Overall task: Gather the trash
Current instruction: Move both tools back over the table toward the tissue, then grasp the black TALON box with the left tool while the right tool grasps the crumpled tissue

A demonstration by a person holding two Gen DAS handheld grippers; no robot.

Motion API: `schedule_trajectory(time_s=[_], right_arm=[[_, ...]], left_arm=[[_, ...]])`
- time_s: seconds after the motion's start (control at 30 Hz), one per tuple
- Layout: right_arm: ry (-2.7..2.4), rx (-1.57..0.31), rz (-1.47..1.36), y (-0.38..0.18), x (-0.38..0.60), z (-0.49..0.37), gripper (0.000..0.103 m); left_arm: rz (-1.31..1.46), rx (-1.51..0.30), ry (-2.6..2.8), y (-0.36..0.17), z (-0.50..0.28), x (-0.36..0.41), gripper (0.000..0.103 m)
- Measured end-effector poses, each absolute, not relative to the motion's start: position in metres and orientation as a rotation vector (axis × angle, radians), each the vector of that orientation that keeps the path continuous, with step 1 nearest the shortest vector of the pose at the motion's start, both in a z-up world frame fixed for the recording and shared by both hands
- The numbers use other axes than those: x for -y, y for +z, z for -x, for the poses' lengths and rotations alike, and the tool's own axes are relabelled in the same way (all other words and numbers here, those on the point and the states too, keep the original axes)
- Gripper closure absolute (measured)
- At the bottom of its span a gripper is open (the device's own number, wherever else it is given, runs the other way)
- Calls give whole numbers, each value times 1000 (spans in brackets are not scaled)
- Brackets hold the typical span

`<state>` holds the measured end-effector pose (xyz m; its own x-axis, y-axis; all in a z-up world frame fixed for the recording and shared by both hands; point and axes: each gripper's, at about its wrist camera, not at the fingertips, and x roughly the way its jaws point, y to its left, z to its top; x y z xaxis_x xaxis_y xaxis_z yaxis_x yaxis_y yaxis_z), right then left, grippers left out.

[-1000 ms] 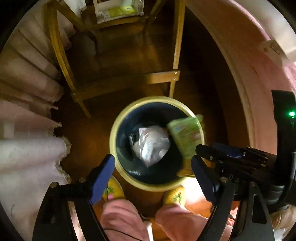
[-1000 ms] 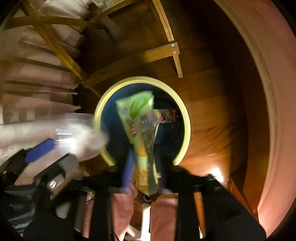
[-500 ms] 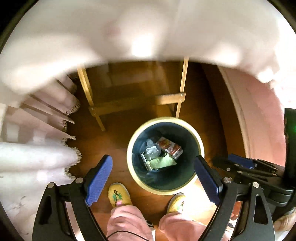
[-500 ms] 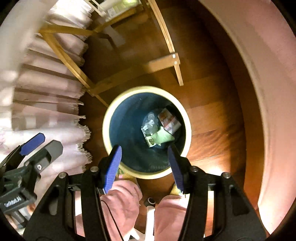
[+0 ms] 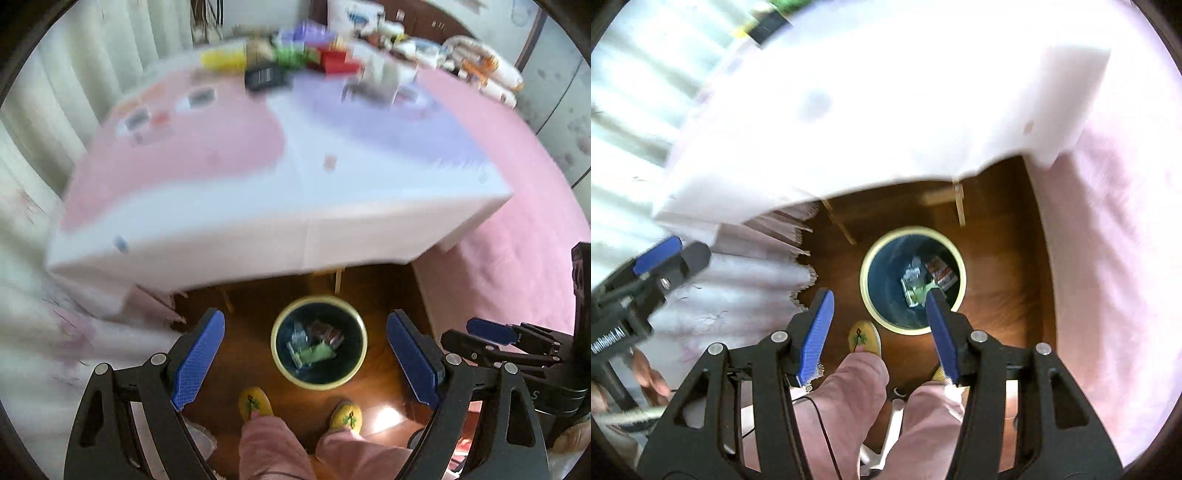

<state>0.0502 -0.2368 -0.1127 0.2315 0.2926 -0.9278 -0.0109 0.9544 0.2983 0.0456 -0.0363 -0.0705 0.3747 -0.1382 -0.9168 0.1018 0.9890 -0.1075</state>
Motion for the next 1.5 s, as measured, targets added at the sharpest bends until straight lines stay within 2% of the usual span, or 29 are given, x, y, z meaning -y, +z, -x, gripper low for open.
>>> schedule_trajectory(time_s=[0.17,0.33,0.5,0.67,0.93,1.17,1.27,1.5], right_arm=[[251,-1218,-196,-35,234,-52,49],[284,-1100,-170,24,235,-63,49],[283,-1019,-161,60,240,-91,48],[266,-981,-165,74,248,-118,48],[174,-998,-189,52,244,-185,47],[16,-1069,-269,8,229,-264,47],[-63,-1086,-286,-12,223,-298,37],[-200,-1086,-335,-55,219,-361,32]], left_arm=[[13,-1080,-139,18,-47,31,13],[19,-1022,-96,79,-56,29,13],[-1,-992,-39,119,-76,34,13],[-10,-981,11,129,-107,32,13],[-50,-1014,-53,89,-205,8,14],[-78,-1148,-210,15,-320,-22,18],[-96,-1193,-270,-18,-358,-30,21],[-104,-1299,-406,-95,-433,-26,30]])
